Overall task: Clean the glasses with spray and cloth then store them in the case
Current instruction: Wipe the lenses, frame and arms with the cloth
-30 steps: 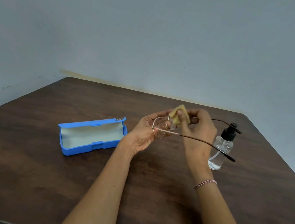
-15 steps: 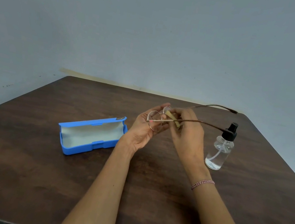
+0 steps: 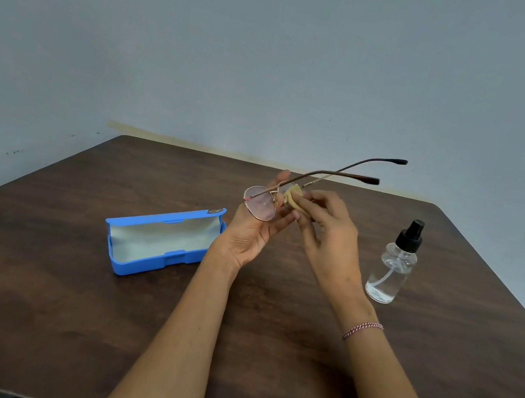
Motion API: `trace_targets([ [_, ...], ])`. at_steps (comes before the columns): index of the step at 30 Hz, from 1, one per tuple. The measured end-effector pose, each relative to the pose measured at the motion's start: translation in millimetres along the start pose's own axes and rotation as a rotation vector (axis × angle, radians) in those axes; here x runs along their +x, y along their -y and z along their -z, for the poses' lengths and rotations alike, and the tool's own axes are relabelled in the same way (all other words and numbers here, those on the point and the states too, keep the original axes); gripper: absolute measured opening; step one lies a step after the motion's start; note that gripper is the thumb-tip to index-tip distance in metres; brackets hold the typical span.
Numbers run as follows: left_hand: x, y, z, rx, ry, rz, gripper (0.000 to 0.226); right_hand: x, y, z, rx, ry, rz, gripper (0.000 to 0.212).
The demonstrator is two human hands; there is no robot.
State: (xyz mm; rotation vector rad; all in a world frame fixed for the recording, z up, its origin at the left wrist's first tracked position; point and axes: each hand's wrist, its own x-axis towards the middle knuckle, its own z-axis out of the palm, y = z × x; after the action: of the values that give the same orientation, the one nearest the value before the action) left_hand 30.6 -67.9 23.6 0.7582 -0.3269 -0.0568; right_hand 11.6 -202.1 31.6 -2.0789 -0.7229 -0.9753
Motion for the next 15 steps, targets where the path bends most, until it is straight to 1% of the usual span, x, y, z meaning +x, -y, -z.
trace_targets([
  [5, 0.6, 1.1, 1.5, -0.001, -0.008, 0.011, 0.042, -1.3, 2.4, 3.9, -0.018, -0.026, -0.042, 0.025],
  [8, 4.1, 2.5, 4.1, -0.019, 0.005, -0.007, 0.057, -3.6, 8.5, 0.9, 0.029, -0.023, -0.034, 0.027],
  [11, 6.0, 4.2, 4.4, -0.044, 0.011, -0.008, 0.069, -2.9, 9.0, -2.1, 0.014, -0.080, -0.010, 0.021],
  [13, 6.3, 5.0, 4.5, -0.068, 0.018, -0.006, 0.069, -2.1, 6.6, -2.4, 0.017, -0.104, -0.008, 0.020],
  [15, 6.2, 5.8, 4.9, -0.093, 0.027, -0.007, 0.061, -1.1, 4.2, -0.4, 0.028, -0.120, -0.032, 0.022],
])
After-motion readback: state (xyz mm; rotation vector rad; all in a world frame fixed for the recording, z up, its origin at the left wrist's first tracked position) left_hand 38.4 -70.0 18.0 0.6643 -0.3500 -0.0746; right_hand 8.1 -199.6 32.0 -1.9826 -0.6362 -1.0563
